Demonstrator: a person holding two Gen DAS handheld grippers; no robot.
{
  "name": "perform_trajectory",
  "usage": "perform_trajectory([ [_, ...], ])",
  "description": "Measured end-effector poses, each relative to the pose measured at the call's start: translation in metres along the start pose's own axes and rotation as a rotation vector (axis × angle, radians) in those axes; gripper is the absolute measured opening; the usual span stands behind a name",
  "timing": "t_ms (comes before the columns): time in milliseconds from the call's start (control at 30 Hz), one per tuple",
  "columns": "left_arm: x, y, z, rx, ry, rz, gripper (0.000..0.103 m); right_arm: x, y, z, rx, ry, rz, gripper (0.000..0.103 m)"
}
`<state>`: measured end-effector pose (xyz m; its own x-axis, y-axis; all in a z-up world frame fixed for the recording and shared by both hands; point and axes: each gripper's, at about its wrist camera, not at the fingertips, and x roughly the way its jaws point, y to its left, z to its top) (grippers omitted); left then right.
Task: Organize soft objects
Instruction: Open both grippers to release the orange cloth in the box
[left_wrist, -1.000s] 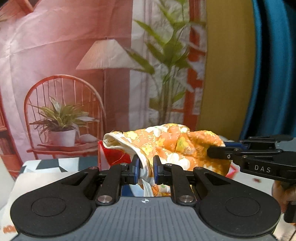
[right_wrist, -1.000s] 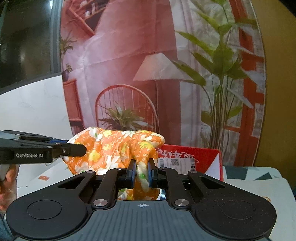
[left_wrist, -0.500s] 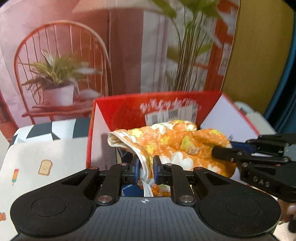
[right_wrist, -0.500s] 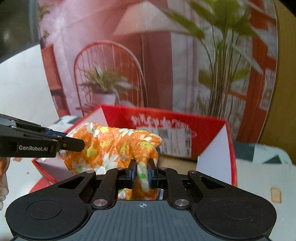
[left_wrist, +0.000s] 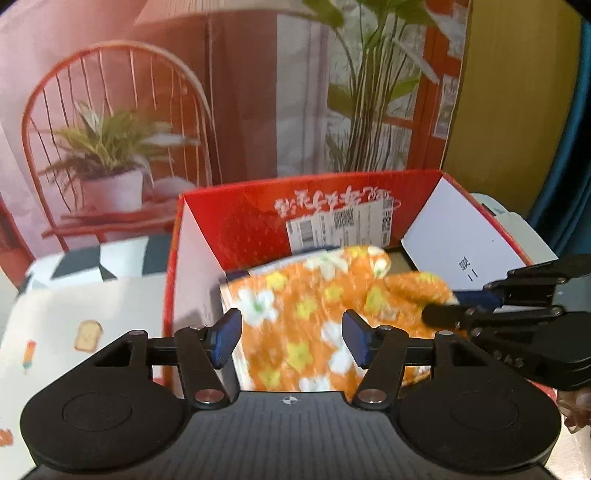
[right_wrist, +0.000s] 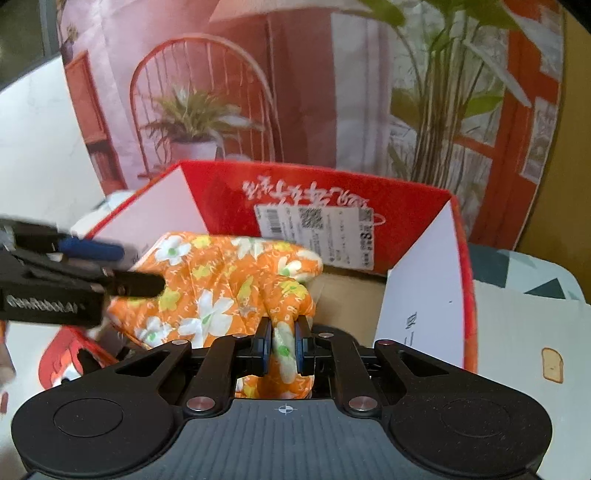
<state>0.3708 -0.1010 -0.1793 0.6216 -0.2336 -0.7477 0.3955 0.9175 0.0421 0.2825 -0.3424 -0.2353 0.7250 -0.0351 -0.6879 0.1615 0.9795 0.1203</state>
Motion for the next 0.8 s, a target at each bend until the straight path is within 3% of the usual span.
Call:
perform_trajectory([
  [167,-0.007,0.006,0.002,-0.023,-0.030,0.011,0.063,0.007,0.006,0.002,-0.023,0.058,-0.039,0.012],
  [300,-0.010,0.013,0.001,-0.063,-0.033,0.014,0.063,0.007,0.004,0.004,0.075,0.065,0.041,0.012],
  [433,-0.019,0.018,-0.002,-0.079,-0.048,0.023,0.063,0.007,0.009,0.003,0.098,0.071,0.033,0.014],
  [633,-0.041,0.019,-0.008,-0.074,-0.080,0.021,0.068,-0.011,0.010,0.001,0.110,0.020,-0.028,0.025],
  [800,-0.071,0.017,-0.016,-0.037,-0.124,-0.014,0.068,-0.047,0.014,-0.008,0.085,-0.091,-0.022,0.047],
])
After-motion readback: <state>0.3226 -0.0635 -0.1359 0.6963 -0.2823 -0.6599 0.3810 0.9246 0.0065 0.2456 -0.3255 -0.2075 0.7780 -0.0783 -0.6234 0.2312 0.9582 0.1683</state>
